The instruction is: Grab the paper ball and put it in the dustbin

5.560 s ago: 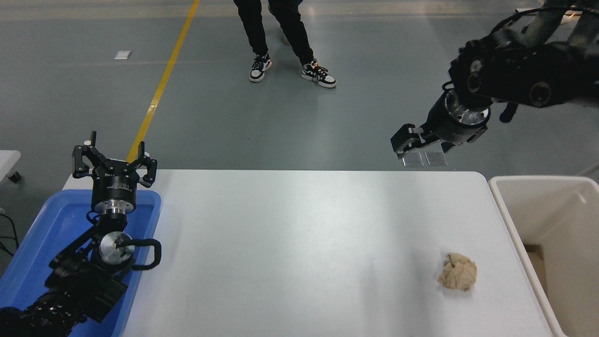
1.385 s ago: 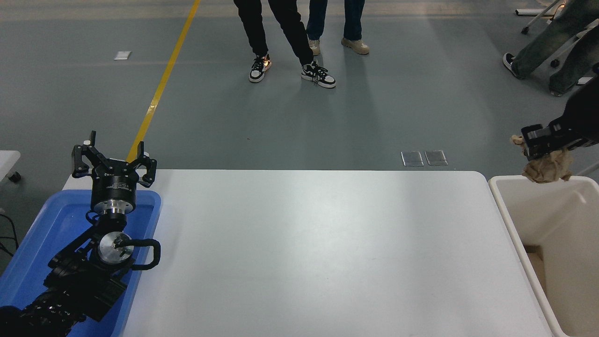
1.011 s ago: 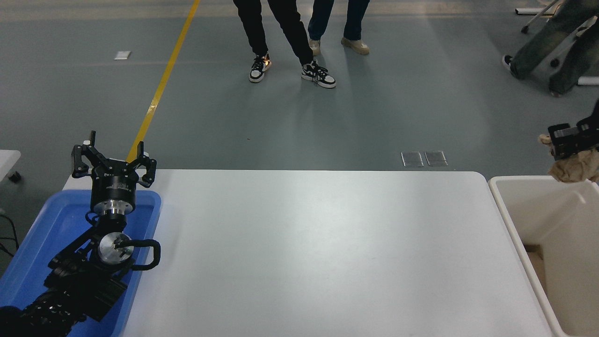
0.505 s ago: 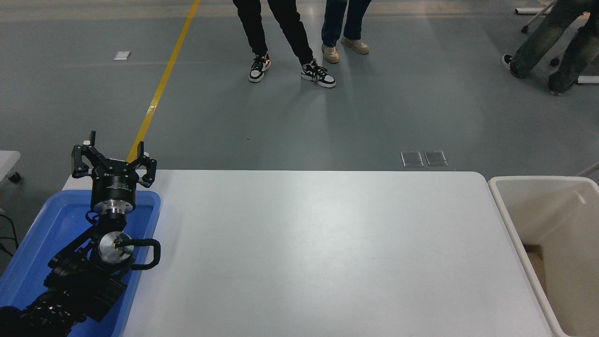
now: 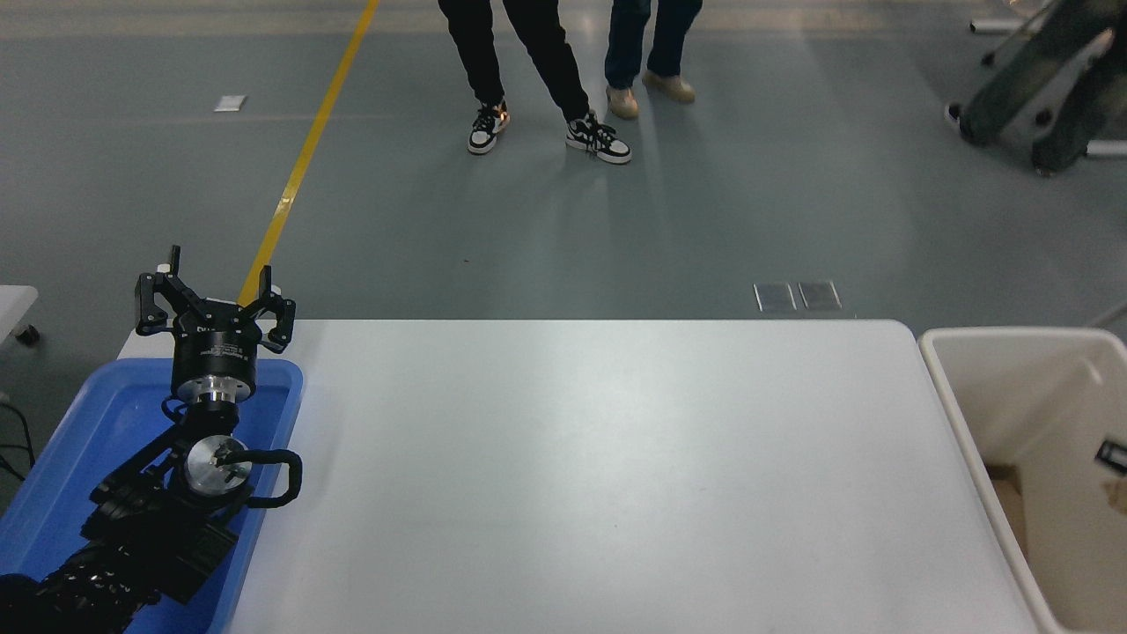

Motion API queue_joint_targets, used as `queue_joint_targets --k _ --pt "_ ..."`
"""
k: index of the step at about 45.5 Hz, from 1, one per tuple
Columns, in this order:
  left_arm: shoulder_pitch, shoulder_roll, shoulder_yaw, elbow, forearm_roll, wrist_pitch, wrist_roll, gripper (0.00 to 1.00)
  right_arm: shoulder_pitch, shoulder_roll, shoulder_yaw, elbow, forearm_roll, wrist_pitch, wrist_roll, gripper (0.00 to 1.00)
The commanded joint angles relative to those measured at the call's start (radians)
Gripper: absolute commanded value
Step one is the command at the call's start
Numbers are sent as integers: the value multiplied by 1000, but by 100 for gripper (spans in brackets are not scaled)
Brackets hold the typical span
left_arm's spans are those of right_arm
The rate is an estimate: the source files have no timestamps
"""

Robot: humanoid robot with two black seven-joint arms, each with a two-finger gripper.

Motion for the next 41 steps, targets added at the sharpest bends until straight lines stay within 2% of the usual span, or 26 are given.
queue_joint_targets --k 1,3,5,6,8,12,24,33,38,41 --pt "0 0 0 0 0 0 0 99 -61 47 45 -36 47 -27 -16 5" --pt "0 0 0 0 0 0 0 99 -60 45 46 -36 47 -27 -16 17" --pt "0 0 0 0 0 0 0 99 -60 44 51 -34 47 -27 -16 37" --pt "0 0 0 0 0 0 -1 99 -60 44 51 -33 47 -27 -16 49" --pt "0 0 0 0 0 0 0 99 -58 44 51 -31 47 -27 -16 86" --pt "0 0 0 0 0 0 0 99 -54 42 51 -27 43 -24 -16 99" --pt "0 0 0 0 2 -1 0 99 9 -16 22 45 2 -9 -15 100" --pt "0 -1 0 0 2 0 0 99 299 -192 -90 318 -128 20 -15 100" --pt "0 -1 1 0 2 -1 0 99 559 -306 -154 511 -147 120 -15 100" --pt "0 -1 0 0 3 -1 0 99 736 -324 -211 602 -171 260 -15 100"
